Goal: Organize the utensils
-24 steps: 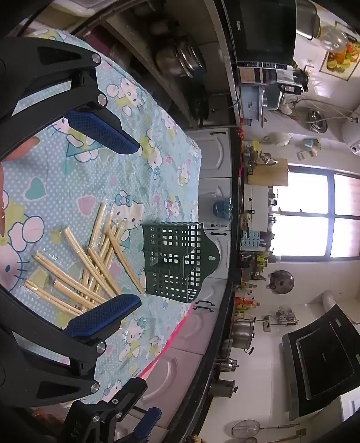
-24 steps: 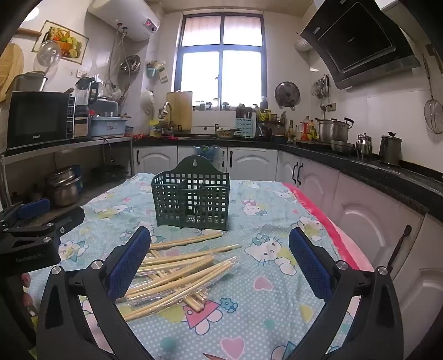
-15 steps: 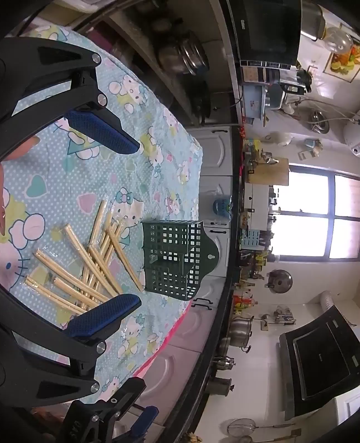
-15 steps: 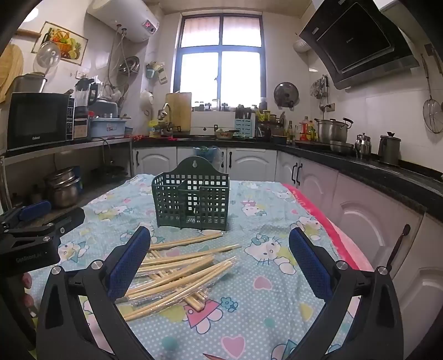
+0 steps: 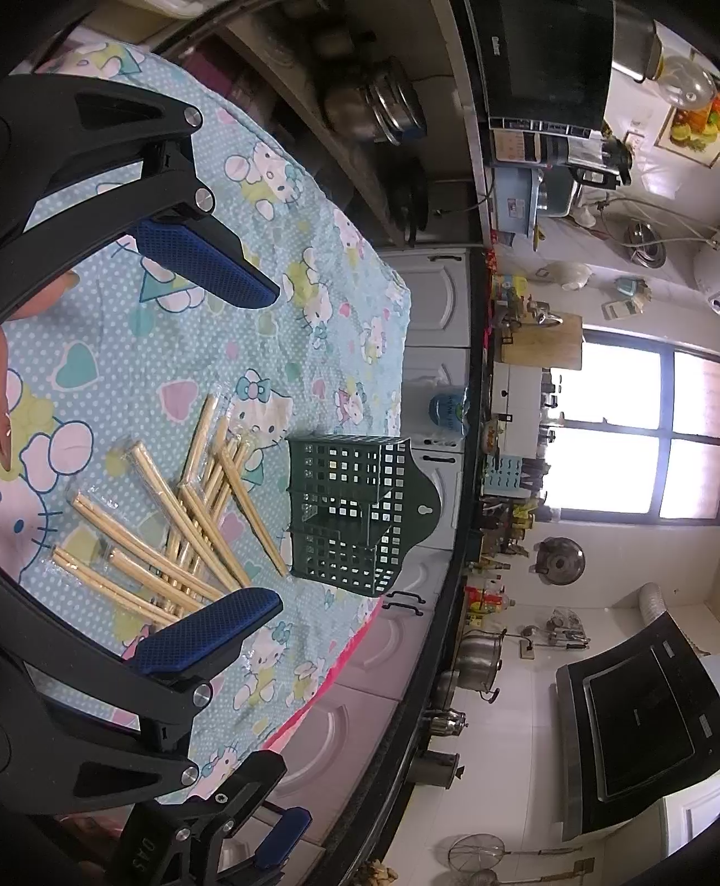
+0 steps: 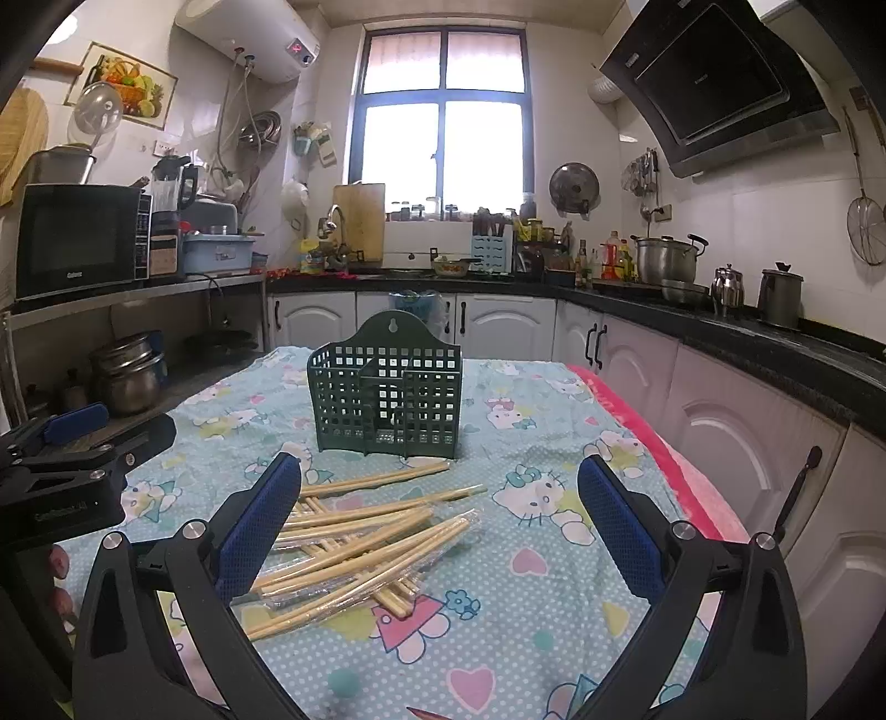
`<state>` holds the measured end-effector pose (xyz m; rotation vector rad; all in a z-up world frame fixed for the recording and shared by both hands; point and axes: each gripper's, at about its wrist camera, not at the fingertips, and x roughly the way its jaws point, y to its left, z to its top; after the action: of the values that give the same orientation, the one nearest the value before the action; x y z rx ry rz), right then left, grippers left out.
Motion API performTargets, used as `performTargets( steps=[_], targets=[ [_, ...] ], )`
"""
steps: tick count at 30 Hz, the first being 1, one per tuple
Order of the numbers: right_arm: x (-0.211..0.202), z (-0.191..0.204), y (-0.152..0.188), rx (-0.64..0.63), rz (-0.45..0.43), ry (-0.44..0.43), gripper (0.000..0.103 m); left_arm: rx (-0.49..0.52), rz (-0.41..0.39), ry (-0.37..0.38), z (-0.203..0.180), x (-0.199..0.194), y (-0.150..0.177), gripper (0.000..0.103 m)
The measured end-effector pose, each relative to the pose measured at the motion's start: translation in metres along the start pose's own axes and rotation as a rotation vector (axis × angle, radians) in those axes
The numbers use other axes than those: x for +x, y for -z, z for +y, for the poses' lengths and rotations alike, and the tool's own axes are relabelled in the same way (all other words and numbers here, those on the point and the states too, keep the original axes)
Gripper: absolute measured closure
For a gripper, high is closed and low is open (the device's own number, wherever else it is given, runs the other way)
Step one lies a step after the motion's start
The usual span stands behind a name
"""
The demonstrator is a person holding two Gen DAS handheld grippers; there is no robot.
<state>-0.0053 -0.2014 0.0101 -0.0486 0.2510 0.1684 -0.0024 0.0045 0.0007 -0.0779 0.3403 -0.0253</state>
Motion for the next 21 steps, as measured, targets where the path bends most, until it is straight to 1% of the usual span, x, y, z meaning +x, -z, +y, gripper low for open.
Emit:
performTargets(
  steps=[21],
  targets=[
    [-0.0038, -0.0007, 0.0008, -0.001, -0.002, -0.004, 0.006, 0.001, -0.008, 0.003, -0.0013, -0.0021, -0.0014, 0.009]
  ],
)
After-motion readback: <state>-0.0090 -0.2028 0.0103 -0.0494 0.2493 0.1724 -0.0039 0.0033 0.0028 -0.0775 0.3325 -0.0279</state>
